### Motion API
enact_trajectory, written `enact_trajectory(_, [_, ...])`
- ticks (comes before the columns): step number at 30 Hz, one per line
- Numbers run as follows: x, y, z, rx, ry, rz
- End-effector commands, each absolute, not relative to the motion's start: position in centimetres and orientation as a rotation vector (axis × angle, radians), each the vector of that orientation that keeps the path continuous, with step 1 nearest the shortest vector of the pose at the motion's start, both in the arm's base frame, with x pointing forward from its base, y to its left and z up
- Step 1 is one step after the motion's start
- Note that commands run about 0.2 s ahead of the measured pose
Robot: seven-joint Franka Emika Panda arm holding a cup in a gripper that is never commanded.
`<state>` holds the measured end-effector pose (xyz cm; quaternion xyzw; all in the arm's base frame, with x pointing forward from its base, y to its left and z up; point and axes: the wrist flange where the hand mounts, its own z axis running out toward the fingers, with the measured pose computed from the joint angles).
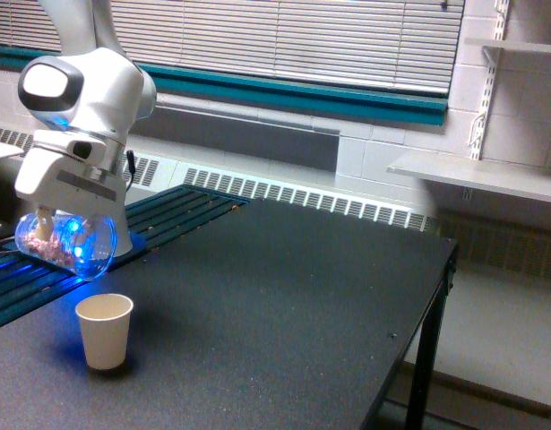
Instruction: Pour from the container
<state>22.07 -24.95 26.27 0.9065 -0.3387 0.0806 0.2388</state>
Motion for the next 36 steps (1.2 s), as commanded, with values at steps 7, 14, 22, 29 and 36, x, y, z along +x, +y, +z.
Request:
enact_trajectory(7, [22.0,-25.6,25.3,2.421,-0.977,0.188])
enact_trajectory(14, [22.7,-25.3,24.9,2.417,-0.961,0.179])
enact_trajectory(22, [23.9,-24.8,24.7,2.414,-0.918,0.17])
enact_trajectory(29, [24.6,-24.9,25.1,2.391,-0.876,0.158])
enact_trajectory(36, [24.4,-25.4,25.3,2.364,-0.86,0.141])
